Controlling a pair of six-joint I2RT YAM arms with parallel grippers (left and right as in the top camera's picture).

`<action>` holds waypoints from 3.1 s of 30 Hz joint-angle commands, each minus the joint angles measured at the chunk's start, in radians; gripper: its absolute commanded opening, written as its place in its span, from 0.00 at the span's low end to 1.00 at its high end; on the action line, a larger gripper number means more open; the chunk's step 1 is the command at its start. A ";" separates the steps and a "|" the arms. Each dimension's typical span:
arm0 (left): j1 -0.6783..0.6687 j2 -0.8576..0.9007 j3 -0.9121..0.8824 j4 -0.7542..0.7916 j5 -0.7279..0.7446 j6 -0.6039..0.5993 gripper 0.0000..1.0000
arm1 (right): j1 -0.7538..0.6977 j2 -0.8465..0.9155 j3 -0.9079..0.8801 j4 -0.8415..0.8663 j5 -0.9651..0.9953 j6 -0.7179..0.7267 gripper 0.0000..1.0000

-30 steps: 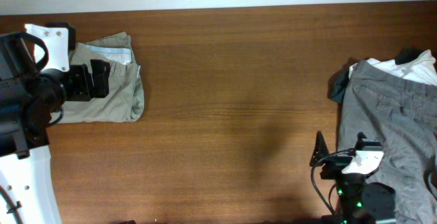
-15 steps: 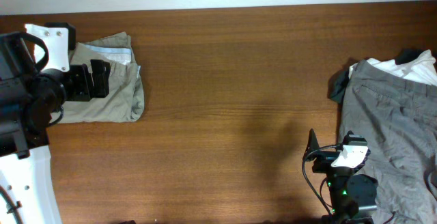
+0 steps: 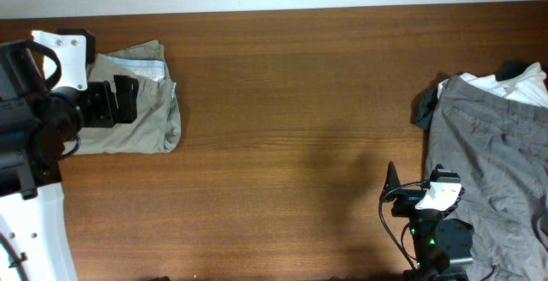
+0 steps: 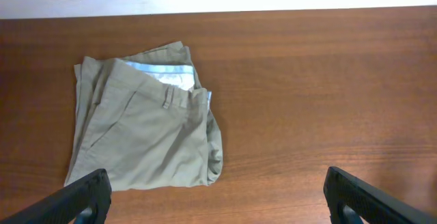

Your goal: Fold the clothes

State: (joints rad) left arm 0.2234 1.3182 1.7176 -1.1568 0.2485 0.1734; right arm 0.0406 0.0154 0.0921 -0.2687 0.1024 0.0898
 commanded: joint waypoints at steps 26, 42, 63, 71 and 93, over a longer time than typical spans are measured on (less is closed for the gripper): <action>-0.222 -1.305 -1.554 1.215 -0.028 0.067 0.99 | -0.008 -0.012 -0.010 0.003 -0.005 -0.005 0.99; -0.227 -1.313 -1.709 1.348 -0.246 0.067 0.99 | -0.008 -0.012 -0.010 0.003 -0.005 -0.005 0.99; -0.227 -1.309 -1.709 1.077 -0.308 -0.045 0.99 | -0.008 -0.012 -0.010 0.003 -0.005 -0.005 0.99; -0.227 -1.309 -1.709 1.077 -0.308 -0.045 0.99 | -0.008 -0.012 -0.010 0.003 -0.005 -0.005 0.99; -0.227 -1.309 -1.709 1.077 -0.308 -0.045 0.99 | -0.008 -0.012 -0.010 0.003 -0.005 -0.005 0.99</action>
State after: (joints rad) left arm 0.0010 0.0128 0.0105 -0.0753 -0.0391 0.1371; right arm 0.0395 0.0101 0.0891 -0.2638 0.1024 0.0895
